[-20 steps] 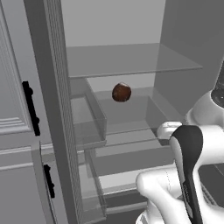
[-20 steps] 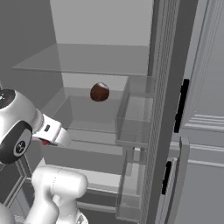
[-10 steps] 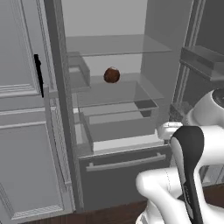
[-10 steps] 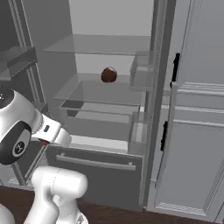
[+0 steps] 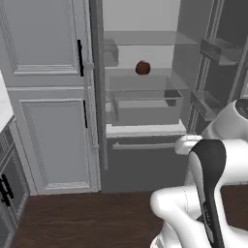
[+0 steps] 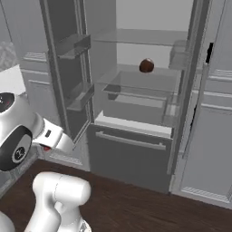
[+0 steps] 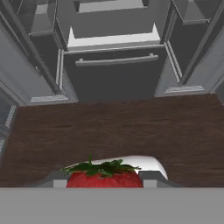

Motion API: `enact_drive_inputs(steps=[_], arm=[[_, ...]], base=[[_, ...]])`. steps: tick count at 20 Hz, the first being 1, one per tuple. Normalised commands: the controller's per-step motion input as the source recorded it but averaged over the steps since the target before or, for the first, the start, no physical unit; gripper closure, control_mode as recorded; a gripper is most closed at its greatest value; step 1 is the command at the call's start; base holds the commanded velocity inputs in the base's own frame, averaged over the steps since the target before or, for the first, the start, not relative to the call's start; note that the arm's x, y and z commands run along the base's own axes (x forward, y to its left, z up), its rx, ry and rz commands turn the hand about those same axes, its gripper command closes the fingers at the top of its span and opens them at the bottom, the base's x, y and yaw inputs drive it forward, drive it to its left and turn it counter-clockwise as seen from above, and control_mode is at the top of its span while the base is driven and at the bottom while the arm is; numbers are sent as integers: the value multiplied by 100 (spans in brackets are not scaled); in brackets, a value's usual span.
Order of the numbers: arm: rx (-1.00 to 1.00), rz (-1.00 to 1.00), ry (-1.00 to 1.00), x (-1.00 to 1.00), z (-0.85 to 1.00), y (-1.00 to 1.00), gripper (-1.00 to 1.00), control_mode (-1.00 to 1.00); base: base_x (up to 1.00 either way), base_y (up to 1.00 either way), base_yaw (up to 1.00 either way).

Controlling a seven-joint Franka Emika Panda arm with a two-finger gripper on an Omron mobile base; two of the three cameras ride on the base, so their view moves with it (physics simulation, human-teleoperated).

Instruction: Take the strawberry from the fridge and place it on top of the pancake, located on the dining counter.

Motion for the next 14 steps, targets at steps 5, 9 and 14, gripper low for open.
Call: enact_drive_inputs(steps=[5,9,14], arm=[[0,0,0,0,0,0,100,100],[0,0,0,0,0,0,100,100],[0,0,0,0,0,0,100,100]], base=[[-87,83,70],[-71,88,74],[-61,79,71]])
